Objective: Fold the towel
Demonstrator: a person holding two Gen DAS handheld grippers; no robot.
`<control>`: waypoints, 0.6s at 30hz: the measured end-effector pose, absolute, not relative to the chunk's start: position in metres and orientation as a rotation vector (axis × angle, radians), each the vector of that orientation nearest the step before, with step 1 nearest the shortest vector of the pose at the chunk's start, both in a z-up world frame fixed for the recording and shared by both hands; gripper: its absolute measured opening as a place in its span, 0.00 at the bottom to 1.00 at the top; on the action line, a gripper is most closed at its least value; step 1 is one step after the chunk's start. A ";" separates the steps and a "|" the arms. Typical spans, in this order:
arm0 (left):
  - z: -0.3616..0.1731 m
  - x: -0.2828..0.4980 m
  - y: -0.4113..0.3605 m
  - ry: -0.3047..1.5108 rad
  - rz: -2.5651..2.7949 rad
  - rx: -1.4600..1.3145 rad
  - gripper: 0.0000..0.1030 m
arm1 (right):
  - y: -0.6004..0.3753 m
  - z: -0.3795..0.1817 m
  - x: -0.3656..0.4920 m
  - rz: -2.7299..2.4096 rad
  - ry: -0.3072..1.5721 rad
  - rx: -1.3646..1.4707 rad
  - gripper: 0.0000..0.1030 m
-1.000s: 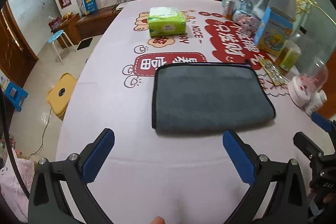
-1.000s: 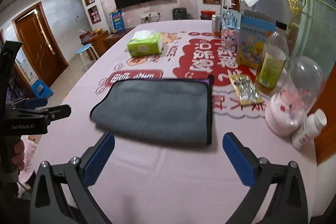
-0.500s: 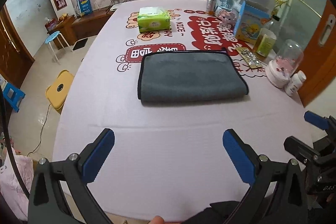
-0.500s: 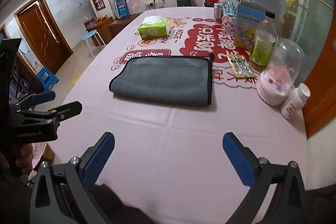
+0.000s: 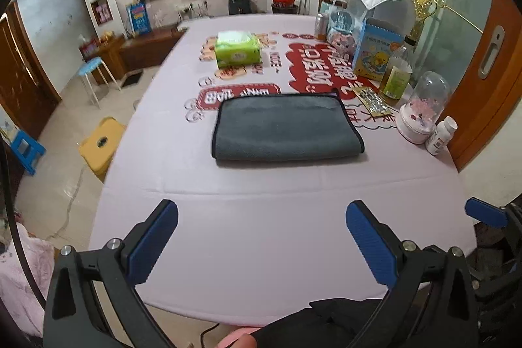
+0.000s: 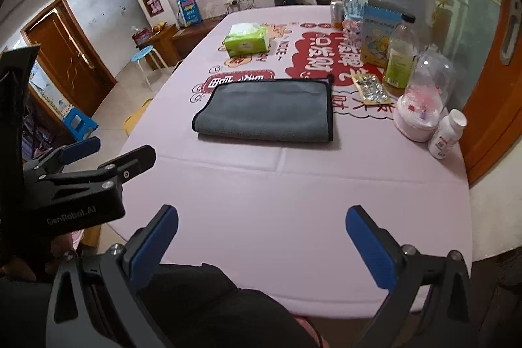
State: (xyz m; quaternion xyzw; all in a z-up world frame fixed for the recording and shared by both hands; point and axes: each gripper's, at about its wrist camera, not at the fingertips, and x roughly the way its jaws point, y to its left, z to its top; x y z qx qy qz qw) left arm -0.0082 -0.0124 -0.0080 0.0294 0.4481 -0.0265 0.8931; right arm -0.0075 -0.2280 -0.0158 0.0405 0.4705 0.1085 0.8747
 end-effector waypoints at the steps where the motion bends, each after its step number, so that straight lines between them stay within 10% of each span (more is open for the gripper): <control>1: -0.005 -0.011 -0.014 0.917 -0.048 0.069 1.00 | -0.228 -0.014 -0.010 0.211 0.972 0.081 1.00; 18: 0.002 -0.022 -0.017 0.830 0.053 0.085 0.99 | -0.245 -0.022 -0.012 0.074 0.941 0.159 1.00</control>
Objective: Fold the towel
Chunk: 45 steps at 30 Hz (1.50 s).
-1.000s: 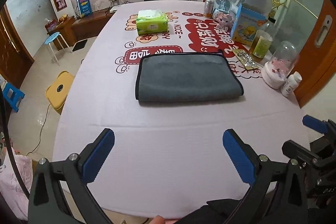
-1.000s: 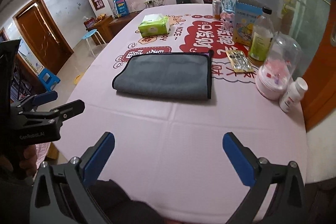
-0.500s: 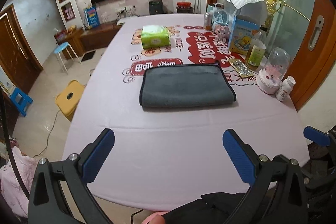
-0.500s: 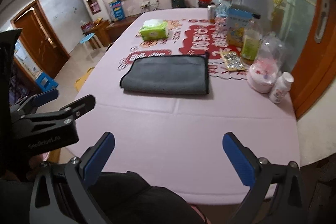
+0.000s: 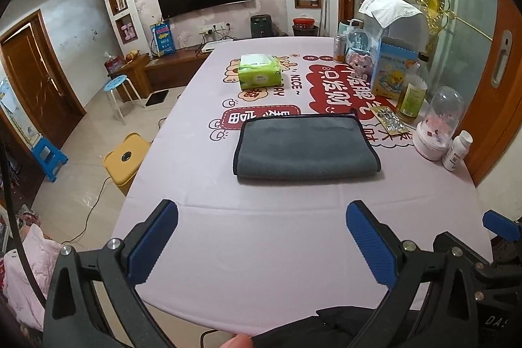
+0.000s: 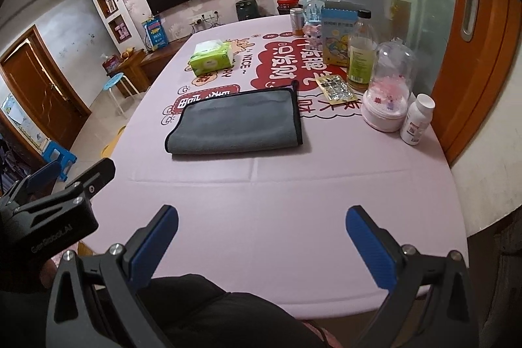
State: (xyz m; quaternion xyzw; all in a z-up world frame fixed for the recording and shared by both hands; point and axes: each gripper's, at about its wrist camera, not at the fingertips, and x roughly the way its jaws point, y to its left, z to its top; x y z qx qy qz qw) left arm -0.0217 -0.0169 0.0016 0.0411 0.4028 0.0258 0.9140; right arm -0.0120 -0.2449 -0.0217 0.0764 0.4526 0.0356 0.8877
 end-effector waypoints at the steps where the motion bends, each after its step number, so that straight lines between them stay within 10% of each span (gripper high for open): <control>1: 0.001 -0.022 -0.017 0.831 0.054 0.083 1.00 | -0.245 -0.022 -0.011 0.072 0.942 0.156 1.00; 45: -0.010 -0.012 -0.028 0.862 0.025 0.073 1.00 | -0.244 -0.021 -0.003 0.062 0.923 0.123 1.00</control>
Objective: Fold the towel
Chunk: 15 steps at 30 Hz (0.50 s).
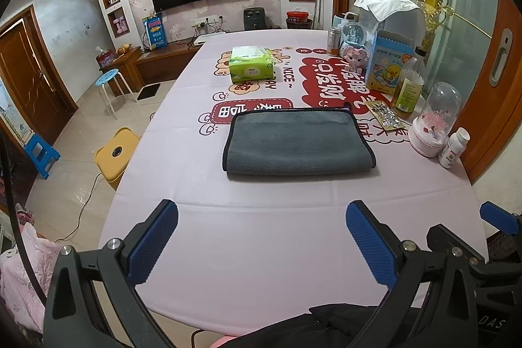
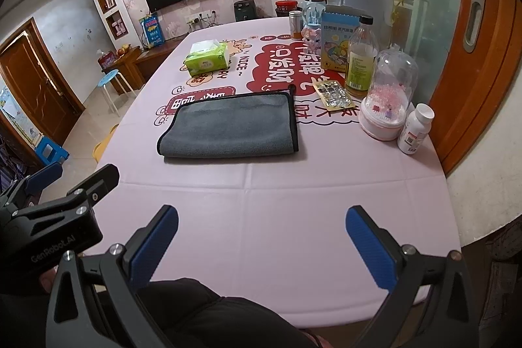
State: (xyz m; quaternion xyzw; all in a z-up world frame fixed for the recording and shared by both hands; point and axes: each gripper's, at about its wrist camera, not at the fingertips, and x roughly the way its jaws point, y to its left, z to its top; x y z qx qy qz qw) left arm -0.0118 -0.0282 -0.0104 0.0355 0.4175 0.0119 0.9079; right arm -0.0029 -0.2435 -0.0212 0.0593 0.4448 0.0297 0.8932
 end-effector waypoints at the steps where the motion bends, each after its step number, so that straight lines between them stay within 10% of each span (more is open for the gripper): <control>1: -0.011 -0.012 -0.029 0.862 0.025 0.073 1.00 | -0.243 -0.021 -0.003 0.062 0.923 0.123 1.00; 15: -0.010 -0.011 -0.027 0.862 0.024 0.073 1.00 | -0.243 -0.021 -0.002 0.063 0.924 0.123 1.00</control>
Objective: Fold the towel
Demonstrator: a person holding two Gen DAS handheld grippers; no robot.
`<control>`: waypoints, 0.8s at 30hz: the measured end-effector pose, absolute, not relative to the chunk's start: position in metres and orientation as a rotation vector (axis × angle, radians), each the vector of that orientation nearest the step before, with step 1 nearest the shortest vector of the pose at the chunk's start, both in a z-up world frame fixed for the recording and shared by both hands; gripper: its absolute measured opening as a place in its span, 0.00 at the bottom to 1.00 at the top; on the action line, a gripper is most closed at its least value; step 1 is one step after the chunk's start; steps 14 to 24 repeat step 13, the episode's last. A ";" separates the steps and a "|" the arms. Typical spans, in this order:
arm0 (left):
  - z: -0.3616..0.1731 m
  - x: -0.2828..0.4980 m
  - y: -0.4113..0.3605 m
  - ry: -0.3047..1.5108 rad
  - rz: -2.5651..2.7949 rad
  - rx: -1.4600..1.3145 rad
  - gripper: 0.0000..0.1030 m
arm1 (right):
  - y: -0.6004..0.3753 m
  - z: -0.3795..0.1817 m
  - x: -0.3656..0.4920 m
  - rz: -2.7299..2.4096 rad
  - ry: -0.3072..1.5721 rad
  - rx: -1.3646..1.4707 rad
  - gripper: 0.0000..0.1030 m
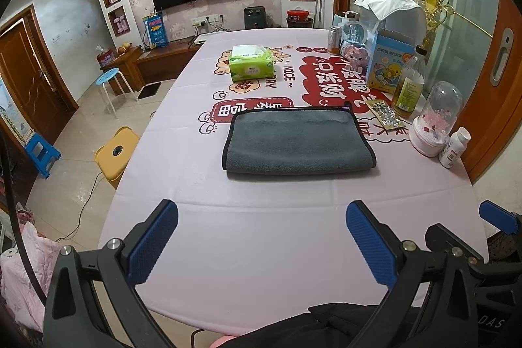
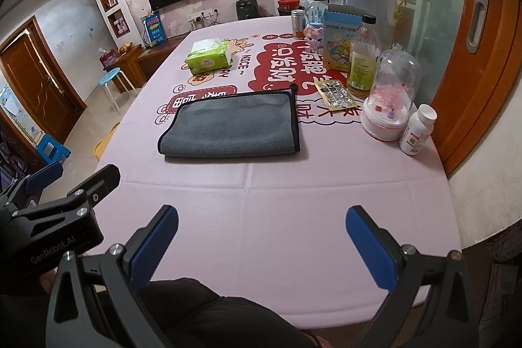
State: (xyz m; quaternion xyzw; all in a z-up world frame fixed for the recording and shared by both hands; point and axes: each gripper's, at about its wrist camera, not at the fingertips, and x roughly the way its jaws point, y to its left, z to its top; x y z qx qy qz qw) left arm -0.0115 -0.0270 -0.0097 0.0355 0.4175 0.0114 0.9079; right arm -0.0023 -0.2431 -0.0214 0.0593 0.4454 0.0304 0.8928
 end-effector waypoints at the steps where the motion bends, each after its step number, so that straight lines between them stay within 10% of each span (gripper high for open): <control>1: -0.010 -0.011 -0.027 0.861 0.024 0.073 1.00 | -0.243 -0.021 -0.002 0.063 0.924 0.123 1.00; 24: -0.011 -0.010 -0.029 0.864 0.020 0.072 0.99 | -0.243 -0.022 -0.002 0.063 0.926 0.123 1.00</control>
